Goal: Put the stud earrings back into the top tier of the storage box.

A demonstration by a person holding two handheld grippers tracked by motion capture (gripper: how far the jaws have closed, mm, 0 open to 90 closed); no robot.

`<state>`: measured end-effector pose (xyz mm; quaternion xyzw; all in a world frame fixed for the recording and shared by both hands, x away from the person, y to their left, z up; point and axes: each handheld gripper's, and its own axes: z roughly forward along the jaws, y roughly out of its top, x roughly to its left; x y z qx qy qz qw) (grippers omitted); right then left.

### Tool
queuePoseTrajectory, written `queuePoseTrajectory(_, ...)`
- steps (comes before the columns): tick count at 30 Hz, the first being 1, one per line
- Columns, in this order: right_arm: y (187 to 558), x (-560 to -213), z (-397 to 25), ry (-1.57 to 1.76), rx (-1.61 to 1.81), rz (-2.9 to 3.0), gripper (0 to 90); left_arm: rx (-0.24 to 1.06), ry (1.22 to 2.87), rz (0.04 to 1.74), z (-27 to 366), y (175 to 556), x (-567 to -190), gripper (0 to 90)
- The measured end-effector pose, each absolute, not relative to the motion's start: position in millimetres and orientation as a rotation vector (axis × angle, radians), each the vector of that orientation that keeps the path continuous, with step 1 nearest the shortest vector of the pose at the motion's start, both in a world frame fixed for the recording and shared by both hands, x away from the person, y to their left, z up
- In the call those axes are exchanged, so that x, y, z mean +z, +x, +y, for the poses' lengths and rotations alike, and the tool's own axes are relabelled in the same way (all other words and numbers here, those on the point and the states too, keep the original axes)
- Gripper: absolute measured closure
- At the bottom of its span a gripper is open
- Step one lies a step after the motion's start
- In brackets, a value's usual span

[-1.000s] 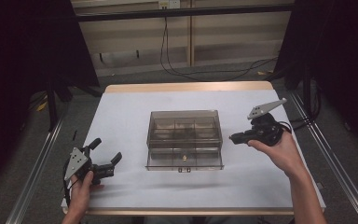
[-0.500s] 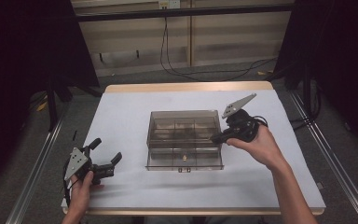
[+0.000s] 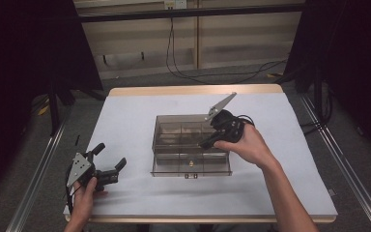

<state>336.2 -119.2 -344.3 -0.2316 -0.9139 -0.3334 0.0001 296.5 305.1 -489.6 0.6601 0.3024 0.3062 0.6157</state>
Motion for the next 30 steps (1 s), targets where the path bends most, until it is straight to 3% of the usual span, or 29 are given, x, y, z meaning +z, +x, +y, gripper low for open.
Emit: queuePoseTrajectory(30, 351.6, -364.7, -46.6, -0.588, -0.508, -2.900, 85.8, 0.702, 1.523, 0.698, 305.0, 296.2, -489.6, 0.7)
